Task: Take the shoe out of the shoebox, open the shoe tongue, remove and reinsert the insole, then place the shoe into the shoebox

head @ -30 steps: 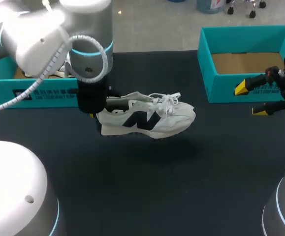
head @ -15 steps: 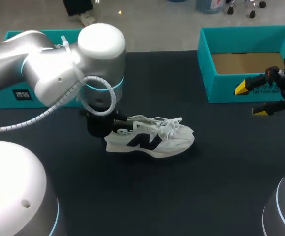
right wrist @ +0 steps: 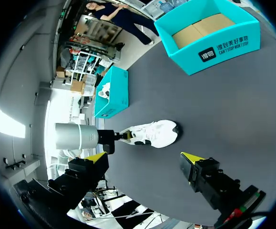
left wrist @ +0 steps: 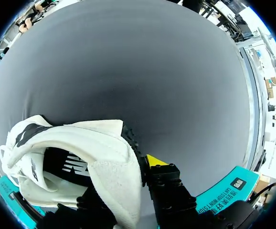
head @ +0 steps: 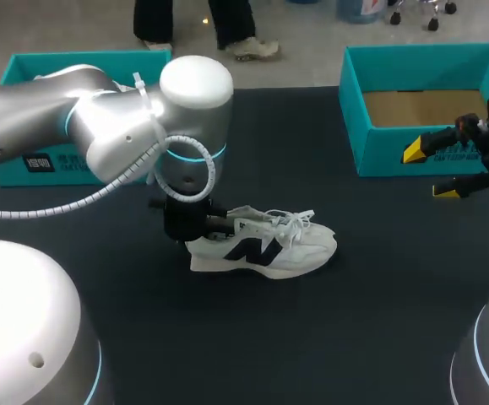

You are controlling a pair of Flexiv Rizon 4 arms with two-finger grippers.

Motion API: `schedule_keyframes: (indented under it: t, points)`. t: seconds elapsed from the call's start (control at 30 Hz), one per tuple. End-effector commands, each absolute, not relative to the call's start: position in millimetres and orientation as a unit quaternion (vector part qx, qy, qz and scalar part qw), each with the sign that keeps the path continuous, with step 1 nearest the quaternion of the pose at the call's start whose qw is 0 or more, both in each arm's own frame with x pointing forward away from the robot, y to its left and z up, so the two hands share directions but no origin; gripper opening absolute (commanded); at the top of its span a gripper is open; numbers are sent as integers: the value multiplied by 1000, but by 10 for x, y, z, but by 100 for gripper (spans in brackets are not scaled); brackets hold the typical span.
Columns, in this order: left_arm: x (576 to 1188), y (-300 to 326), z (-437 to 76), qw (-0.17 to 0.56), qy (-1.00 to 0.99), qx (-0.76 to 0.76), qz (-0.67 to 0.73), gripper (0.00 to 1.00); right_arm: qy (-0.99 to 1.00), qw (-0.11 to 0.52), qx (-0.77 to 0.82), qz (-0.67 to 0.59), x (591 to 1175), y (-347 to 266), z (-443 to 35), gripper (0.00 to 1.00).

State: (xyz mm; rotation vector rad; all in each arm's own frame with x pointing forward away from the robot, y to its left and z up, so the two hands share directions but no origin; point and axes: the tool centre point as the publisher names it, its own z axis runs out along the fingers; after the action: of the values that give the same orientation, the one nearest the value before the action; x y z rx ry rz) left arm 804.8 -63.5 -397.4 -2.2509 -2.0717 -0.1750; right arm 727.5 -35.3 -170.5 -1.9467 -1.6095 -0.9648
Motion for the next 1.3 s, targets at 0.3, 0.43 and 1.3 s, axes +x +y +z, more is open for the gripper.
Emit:
schedule_keyframes:
  t: [0.3,0.43,1.3]
  points:
    - [7962,-512,-3554,34,-749,-662,-7,100,-581,216,-704,-347,7273,-350,-1708,100]
    - [7953,-407,-3417,17,-797,-604,24,100,-581,216,-704,-347,7273,-350,-1708,100]
    - [7984,-417,-3198,16,-867,-484,120,100,-581,216,-704,-347,7273,-350,-1708,100]
